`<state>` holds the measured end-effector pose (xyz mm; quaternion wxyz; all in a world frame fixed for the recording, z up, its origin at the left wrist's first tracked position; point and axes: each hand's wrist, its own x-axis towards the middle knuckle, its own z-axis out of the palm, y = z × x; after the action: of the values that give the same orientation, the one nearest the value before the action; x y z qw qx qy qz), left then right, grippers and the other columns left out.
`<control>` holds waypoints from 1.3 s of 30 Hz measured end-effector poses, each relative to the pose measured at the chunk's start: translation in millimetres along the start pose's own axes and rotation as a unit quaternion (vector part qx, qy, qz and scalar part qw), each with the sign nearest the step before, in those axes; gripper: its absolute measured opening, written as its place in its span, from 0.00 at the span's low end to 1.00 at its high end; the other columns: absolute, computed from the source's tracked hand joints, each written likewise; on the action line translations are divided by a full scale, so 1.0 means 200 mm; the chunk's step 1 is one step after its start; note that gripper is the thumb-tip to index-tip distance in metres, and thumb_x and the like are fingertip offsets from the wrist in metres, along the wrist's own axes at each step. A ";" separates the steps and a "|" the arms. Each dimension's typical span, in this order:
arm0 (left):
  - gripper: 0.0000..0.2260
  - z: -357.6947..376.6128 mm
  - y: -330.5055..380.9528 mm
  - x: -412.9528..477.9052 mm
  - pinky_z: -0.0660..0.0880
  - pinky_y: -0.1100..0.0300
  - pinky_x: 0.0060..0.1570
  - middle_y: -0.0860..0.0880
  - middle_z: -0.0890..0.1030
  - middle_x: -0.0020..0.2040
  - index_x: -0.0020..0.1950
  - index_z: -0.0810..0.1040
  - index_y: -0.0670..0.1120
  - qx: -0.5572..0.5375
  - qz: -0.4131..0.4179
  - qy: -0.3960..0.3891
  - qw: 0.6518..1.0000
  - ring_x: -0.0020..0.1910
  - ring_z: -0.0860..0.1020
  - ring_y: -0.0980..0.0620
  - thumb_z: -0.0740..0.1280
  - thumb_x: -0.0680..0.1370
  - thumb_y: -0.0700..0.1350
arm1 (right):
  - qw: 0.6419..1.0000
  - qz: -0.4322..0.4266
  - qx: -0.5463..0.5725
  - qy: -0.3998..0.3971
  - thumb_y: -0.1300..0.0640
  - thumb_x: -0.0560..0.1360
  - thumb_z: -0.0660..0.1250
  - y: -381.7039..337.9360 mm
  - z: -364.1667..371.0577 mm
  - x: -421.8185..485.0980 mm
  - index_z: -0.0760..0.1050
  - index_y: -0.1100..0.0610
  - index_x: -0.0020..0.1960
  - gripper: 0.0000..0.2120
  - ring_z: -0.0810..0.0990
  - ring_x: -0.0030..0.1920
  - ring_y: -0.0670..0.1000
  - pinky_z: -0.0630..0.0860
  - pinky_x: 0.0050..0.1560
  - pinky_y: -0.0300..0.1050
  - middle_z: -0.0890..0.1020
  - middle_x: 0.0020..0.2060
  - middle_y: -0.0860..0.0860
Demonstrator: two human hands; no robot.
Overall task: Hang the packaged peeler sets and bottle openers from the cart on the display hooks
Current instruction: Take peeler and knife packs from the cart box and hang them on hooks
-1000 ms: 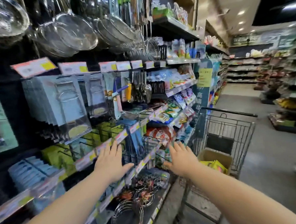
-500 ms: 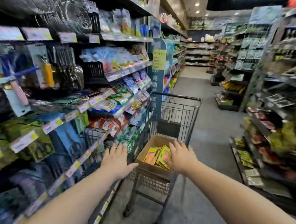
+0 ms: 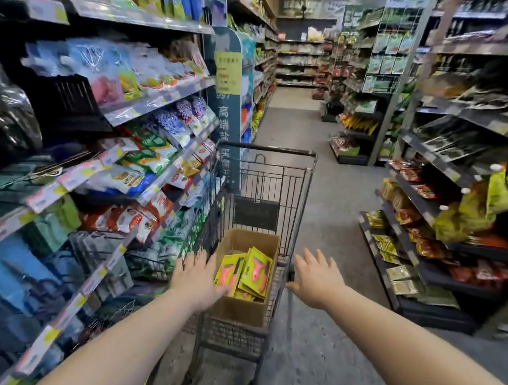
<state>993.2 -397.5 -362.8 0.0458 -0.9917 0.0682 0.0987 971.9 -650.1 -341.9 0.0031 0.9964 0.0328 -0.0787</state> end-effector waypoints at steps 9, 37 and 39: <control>0.41 0.04 -0.21 0.65 0.45 0.43 0.74 0.43 0.47 0.79 0.78 0.44 0.46 0.011 0.039 -0.026 0.999 0.77 0.46 0.40 0.49 0.74 0.71 | 0.999 0.025 0.012 -0.026 0.38 0.76 0.55 -0.12 0.08 0.58 0.48 0.53 0.76 0.35 0.49 0.75 0.60 0.49 0.72 0.61 0.52 0.76 0.55; 0.39 0.63 -0.07 1.71 0.51 0.45 0.73 0.44 0.49 0.79 0.78 0.47 0.46 -0.013 -0.014 -0.216 0.976 0.77 0.49 0.43 0.50 0.75 0.69 | 0.974 -0.051 0.060 -0.213 0.41 0.77 0.55 0.13 0.68 1.84 0.49 0.54 0.76 0.34 0.50 0.75 0.60 0.52 0.72 0.61 0.52 0.76 0.57; 0.39 0.73 -0.09 1.76 0.52 0.46 0.74 0.44 0.50 0.79 0.78 0.47 0.46 -0.029 -0.019 -0.234 0.972 0.77 0.50 0.43 0.50 0.75 0.69 | 0.968 -0.036 0.083 -0.234 0.41 0.77 0.56 0.10 0.78 1.90 0.47 0.54 0.76 0.35 0.50 0.75 0.60 0.53 0.72 0.60 0.51 0.76 0.56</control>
<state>1310.0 -409.7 -575.0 0.0339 -0.9431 0.0339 0.3291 1323.9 -647.1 -555.1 -0.0752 0.9453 0.0602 -0.3118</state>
